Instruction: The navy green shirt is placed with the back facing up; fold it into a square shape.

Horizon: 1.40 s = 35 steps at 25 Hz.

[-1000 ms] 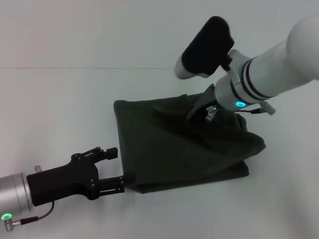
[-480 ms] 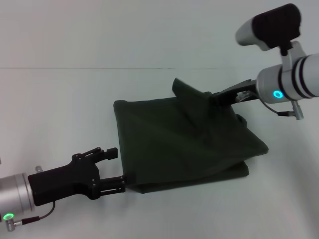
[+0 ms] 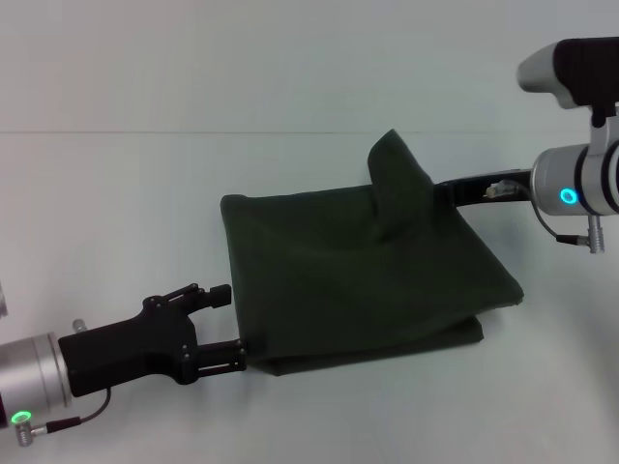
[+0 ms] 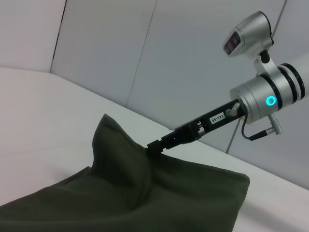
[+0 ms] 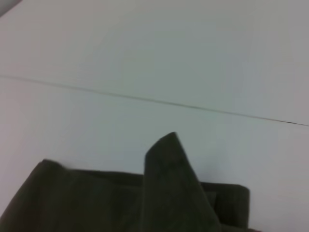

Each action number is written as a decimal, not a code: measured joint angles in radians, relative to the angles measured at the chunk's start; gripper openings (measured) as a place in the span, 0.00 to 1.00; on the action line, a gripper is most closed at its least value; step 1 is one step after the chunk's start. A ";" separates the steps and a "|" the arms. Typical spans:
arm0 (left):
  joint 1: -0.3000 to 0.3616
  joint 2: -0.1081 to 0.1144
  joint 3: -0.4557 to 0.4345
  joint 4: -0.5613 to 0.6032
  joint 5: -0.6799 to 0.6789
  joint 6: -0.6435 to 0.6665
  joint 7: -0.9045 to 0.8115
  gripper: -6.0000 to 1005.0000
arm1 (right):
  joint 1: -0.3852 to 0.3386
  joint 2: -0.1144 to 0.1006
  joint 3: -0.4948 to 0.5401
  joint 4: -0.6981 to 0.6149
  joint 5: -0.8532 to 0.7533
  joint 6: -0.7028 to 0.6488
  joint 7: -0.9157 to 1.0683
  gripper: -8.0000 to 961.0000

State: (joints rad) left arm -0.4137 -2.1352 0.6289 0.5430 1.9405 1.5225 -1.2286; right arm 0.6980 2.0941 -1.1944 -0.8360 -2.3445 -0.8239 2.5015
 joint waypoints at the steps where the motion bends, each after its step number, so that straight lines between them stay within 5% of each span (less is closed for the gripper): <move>1: 0.000 0.000 0.000 0.000 0.000 0.000 0.000 0.90 | -0.003 0.000 0.016 0.008 0.014 0.003 -0.009 0.07; 25: -0.004 0.000 0.000 0.000 0.001 -0.001 0.000 0.90 | -0.064 -0.006 0.200 0.175 0.318 0.026 -0.188 0.12; 35: -0.003 -0.002 0.000 -0.002 -0.003 0.000 -0.007 0.90 | -0.149 -0.004 0.357 0.222 0.578 -0.148 -0.511 0.54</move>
State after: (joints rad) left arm -0.4172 -2.1367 0.6284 0.5414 1.9379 1.5229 -1.2354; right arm 0.5489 2.0899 -0.8371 -0.6136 -1.7668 -0.9717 1.9909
